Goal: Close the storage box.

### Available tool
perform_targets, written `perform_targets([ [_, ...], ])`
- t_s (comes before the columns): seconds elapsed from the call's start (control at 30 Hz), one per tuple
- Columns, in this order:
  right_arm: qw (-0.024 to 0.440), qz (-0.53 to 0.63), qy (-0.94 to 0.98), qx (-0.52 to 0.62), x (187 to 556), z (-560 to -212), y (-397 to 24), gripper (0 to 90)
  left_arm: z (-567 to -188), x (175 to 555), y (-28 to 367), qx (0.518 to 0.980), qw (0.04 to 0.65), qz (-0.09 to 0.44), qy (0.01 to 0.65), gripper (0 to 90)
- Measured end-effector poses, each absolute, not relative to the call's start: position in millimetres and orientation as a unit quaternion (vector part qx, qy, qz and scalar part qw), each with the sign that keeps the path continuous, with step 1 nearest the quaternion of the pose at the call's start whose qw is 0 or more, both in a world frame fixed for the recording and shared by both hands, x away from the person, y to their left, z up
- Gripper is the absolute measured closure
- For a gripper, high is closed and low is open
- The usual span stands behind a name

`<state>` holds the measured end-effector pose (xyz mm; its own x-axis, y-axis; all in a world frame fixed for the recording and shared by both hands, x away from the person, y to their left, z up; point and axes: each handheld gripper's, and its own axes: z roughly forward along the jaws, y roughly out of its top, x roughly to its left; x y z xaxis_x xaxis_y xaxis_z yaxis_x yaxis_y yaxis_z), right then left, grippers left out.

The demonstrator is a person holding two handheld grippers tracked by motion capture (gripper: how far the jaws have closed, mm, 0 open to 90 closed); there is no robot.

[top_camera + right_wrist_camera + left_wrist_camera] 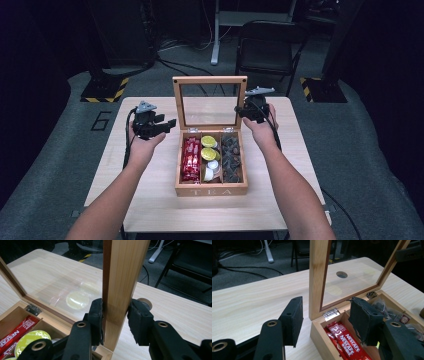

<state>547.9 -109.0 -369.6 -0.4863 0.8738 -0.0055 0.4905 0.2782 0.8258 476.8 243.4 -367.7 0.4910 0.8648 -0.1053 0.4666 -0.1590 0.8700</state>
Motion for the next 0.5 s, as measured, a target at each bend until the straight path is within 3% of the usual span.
perform_targets([
  [0.5,0.252,0.413,0.763,0.43,523,-373,-112,64.4,-328,482,224,0.728,0.473,0.239,0.435,48.8],
])
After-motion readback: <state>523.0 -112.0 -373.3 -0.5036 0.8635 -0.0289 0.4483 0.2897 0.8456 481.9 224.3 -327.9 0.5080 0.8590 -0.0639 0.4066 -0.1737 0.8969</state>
